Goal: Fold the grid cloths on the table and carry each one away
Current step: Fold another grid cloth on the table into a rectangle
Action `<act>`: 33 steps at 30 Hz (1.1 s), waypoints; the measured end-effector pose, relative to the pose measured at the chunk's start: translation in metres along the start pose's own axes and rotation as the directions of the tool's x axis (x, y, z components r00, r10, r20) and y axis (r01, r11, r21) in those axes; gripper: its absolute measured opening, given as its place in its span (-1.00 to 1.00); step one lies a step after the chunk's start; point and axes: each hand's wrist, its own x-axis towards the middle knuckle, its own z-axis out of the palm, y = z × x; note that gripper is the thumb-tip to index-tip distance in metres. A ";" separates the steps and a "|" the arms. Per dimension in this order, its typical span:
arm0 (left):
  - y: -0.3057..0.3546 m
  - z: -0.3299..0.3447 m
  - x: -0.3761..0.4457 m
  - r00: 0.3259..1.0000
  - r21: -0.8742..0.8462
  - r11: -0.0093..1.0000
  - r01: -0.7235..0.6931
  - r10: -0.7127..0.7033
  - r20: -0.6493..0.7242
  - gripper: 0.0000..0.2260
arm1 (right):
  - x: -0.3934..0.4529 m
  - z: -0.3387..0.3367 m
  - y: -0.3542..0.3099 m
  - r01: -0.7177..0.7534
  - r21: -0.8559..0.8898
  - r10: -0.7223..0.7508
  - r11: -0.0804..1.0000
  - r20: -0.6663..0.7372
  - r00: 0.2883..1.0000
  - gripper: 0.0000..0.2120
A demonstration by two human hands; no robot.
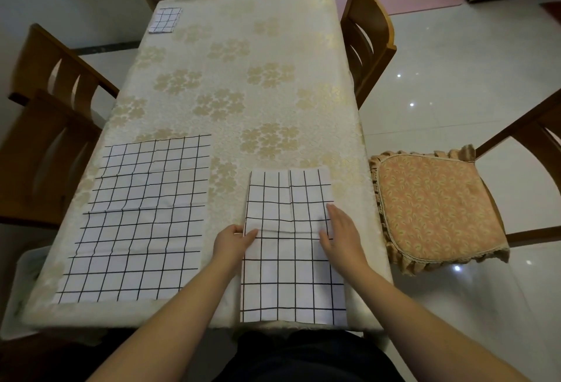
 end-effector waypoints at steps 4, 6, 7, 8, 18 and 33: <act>-0.011 -0.003 0.004 1.000 -0.018 1.000 0.017 -0.017 0.009 -0.60 | -0.014 0.023 -0.009 0.187 -0.205 -0.153 0.961 0.170 0.973 -0.39; -0.012 -0.005 0.003 1.000 -0.047 0.999 0.026 -0.026 0.012 -0.65 | -0.021 0.032 -0.014 0.255 -0.308 -0.182 0.917 0.248 0.952 -0.31; -0.013 -0.006 0.004 0.999 -0.058 0.998 0.033 -0.032 0.018 -0.69 | -0.023 0.036 -0.015 0.276 -0.343 -0.185 0.898 0.275 0.943 -0.28; -0.015 -0.008 0.005 0.999 -0.070 0.997 0.040 -0.038 0.029 -0.72 | -0.025 0.040 -0.016 0.290 -0.368 -0.187 0.884 0.292 0.938 -0.28; -0.030 -0.018 0.023 0.990 -0.084 0.993 0.084 -0.073 0.124 -0.79 | -0.030 0.069 -0.049 0.267 -0.410 -0.120 0.872 0.349 0.929 -0.23; 0.009 -0.035 0.070 0.968 -0.152 0.987 0.041 -0.002 0.250 -0.70 | -0.018 0.091 -0.064 0.184 -0.429 -0.061 0.884 0.286 0.956 -0.13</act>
